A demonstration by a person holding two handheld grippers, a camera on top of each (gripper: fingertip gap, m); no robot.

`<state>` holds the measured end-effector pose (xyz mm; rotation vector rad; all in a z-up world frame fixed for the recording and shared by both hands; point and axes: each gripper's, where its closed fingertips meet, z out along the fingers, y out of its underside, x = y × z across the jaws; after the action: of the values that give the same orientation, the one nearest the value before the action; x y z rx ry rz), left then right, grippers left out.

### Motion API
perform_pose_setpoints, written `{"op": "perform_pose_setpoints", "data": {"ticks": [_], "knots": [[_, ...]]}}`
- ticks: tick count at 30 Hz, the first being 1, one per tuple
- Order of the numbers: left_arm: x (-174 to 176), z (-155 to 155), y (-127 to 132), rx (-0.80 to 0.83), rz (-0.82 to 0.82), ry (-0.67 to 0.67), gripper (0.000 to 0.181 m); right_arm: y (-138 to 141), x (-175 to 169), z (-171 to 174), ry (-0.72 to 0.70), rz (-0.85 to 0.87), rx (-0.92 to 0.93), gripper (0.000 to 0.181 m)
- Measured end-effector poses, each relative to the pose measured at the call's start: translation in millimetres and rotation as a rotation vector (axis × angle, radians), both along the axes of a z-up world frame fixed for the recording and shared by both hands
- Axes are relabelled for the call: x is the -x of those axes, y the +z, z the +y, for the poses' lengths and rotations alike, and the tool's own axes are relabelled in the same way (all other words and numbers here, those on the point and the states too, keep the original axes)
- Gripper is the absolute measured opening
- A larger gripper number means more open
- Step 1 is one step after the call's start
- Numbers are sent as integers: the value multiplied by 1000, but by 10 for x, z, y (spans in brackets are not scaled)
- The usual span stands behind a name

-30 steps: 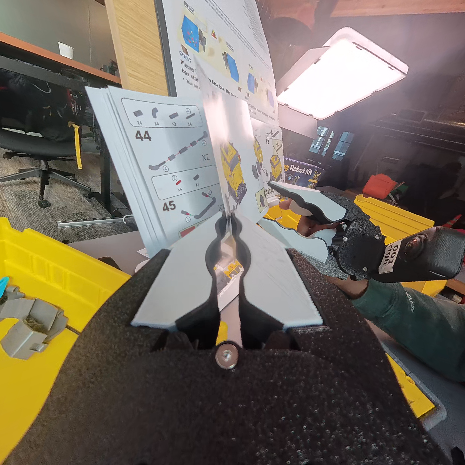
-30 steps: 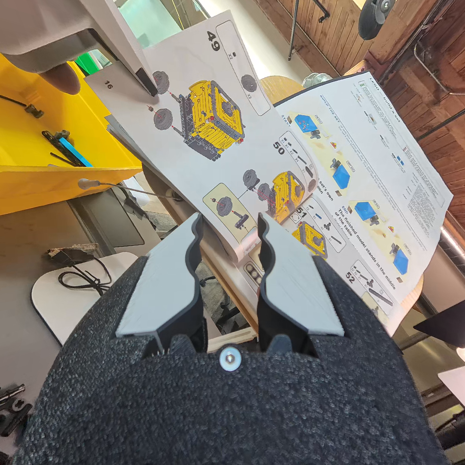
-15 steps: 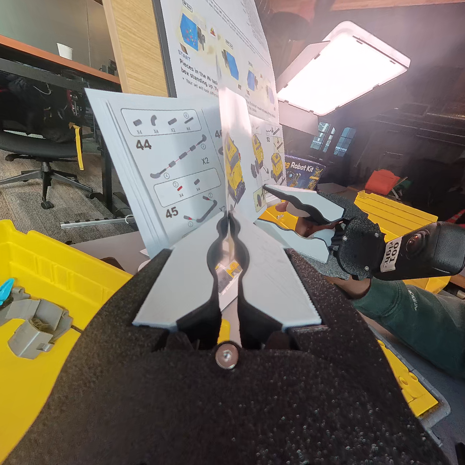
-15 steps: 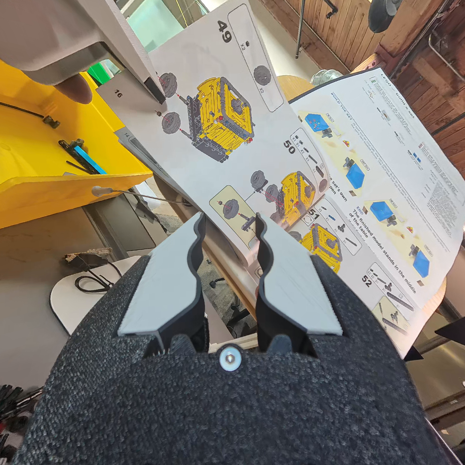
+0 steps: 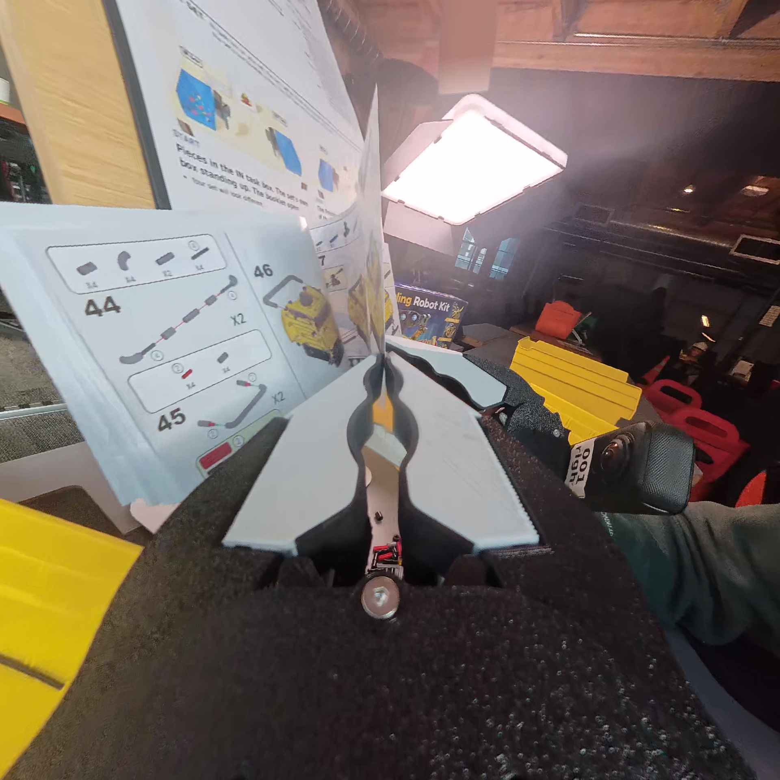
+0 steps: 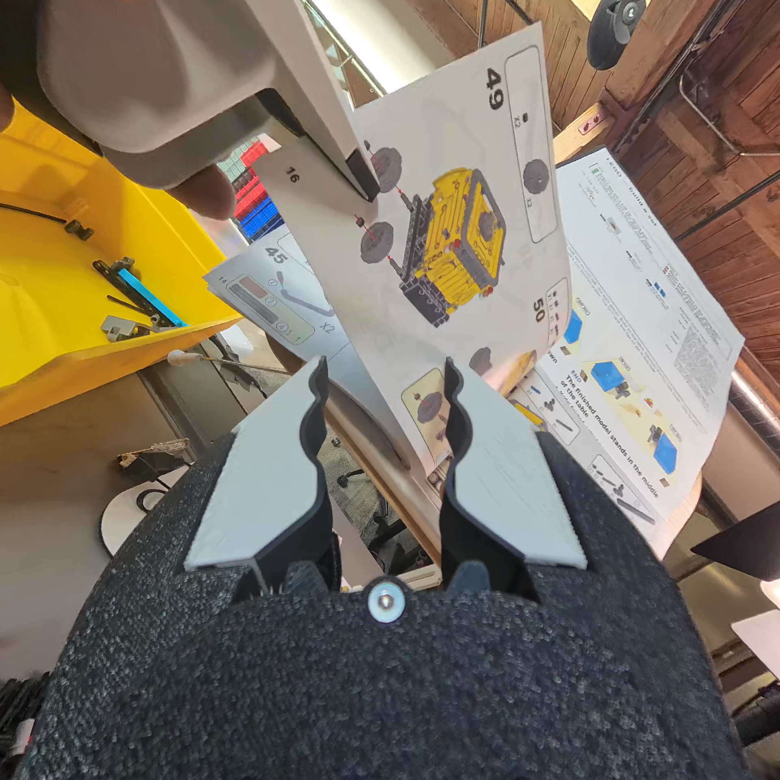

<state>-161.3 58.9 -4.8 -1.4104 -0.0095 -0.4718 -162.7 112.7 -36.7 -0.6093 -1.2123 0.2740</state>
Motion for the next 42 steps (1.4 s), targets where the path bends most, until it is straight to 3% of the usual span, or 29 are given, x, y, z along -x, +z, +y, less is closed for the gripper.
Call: {"op": "perform_pose_setpoints", "data": {"ticks": [4, 9, 13, 18, 22, 28, 30, 35, 42], "knots": [[-260, 6, 104, -18, 25, -49, 0, 165, -96, -112, 14, 48, -26, 51], [-570, -31, 179, -29, 138, -120, 15, 427, -442, -68, 54, 190, 35, 22], [-161, -62, 152, 0, 201, 59, 17, 493, -813, 367, 56, 268, 285, 17], [708, -72, -291, 205, 148, 370, 29, 271, -1048, 1013, 22, 292, 634, 13], [888, -44, -487, 251, 48, 405, 47, 103, -1051, 1290, 16, 277, 788, 11], [923, 114, -663, 305, 105, 441, 71, 9, -1055, 1563, -22, 252, 853, 14], [922, 182, -721, 326, 118, 424, 68, -17, -1035, 1628, -30, 245, 869, 15], [924, 257, -757, 328, 179, 411, 9, -75, -998, 1759, -72, 216, 854, 14], [1012, 158, -526, 250, 277, 478, 0, -141, -989, 1888, -109, 203, 861, 9]]}}
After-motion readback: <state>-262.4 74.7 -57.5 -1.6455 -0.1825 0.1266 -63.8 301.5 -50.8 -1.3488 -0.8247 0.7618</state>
